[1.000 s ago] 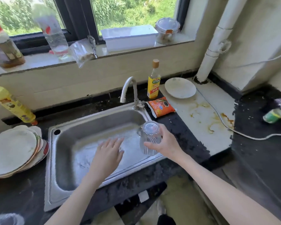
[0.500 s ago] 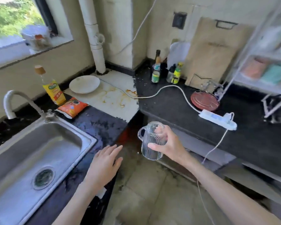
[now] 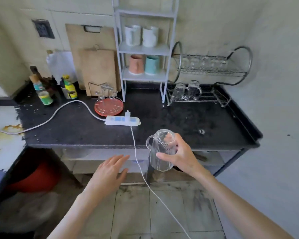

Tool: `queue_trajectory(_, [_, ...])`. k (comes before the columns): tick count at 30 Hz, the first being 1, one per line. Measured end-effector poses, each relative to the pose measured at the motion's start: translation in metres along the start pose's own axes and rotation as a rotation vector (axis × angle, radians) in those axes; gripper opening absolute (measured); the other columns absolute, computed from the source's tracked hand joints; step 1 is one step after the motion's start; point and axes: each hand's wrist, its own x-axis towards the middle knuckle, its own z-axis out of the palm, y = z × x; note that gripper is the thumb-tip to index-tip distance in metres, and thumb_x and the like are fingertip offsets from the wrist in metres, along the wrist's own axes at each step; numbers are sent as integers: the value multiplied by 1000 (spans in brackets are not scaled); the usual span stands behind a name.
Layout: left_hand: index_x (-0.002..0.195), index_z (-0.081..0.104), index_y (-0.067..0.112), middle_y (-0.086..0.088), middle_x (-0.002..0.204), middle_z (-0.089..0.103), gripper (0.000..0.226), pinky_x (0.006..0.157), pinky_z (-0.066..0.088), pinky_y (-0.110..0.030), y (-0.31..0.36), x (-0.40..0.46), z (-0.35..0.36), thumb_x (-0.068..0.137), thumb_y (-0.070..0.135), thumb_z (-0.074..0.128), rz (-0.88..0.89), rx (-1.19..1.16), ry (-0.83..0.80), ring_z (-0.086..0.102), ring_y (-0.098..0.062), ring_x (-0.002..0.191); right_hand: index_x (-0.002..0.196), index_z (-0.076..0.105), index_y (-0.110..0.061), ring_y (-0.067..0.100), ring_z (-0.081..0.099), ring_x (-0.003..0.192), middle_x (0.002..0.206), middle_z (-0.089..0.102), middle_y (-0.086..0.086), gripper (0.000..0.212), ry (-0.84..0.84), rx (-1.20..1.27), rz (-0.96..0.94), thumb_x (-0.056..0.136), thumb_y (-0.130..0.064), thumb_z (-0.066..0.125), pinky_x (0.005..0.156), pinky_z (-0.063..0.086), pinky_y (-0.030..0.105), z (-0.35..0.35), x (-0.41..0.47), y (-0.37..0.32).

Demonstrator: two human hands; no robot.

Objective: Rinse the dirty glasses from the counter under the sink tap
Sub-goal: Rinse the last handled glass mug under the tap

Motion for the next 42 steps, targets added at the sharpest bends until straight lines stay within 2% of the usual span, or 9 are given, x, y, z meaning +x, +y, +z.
queue_trajectory(3, [144,30,25,3,149,33,48,111,24,-31,34,48,17,98,35,39,57,-33,-72,28,-17,139,109,49,-38,-8,55,94,106,59,-20,54,111,17,48,66,-32,81,79,42,14,-48,6,27])
queue_trajectory(8, [147,19,30,8,155,18,51,115,14,-30,70,129,49,98,40,33,129,-46,-170,13,-14,143,111,48,-35,-5,57,96,107,60,-18,54,207,25,144,71,-20,80,84,45,16,-110,37,69])
queue_trajectory(11, [147,18,29,7,156,14,52,115,13,-30,81,186,64,99,43,30,174,-7,-178,8,-15,144,118,47,-29,2,58,100,109,59,-17,59,262,32,200,70,-18,81,88,47,23,-140,70,97])
queue_trajectory(15, [148,16,22,2,157,10,56,115,13,-31,93,272,77,99,42,31,206,41,-173,6,-17,145,118,48,-27,-2,58,98,106,60,-17,59,283,32,253,70,-20,81,78,43,13,-182,129,126])
queue_trajectory(22, [150,4,19,-2,158,-1,62,116,10,-38,106,411,83,99,37,34,136,78,-197,-2,-22,145,118,47,-24,-4,54,93,105,56,-14,61,388,30,305,69,-14,82,69,40,9,-249,237,165])
queue_trajectory(27, [149,-4,15,-5,157,-5,67,117,10,-42,118,473,95,98,37,35,62,94,-203,-5,-24,145,120,45,-29,4,51,102,116,52,-8,63,395,54,345,70,-13,81,82,39,15,-287,294,198])
queue_trajectory(30, [148,-11,16,-5,157,-11,72,116,6,-41,119,500,105,98,41,34,33,131,-203,-9,-24,144,123,47,-23,7,49,105,119,48,-5,64,412,43,336,69,-11,81,79,40,12,-304,330,219])
queue_trajectory(34, [147,-12,14,-6,157,-12,77,116,4,-41,121,520,118,96,43,37,-29,131,-192,-11,-23,144,127,45,-20,10,49,109,120,46,-5,68,392,34,335,70,-13,81,91,41,24,-325,376,244])
queue_trajectory(42, [133,-27,13,-5,156,-13,73,117,2,-37,128,530,138,98,38,32,-168,195,-176,-13,-22,144,134,41,-10,5,41,103,121,42,-5,70,167,20,402,75,-20,78,82,30,12,-324,438,269])
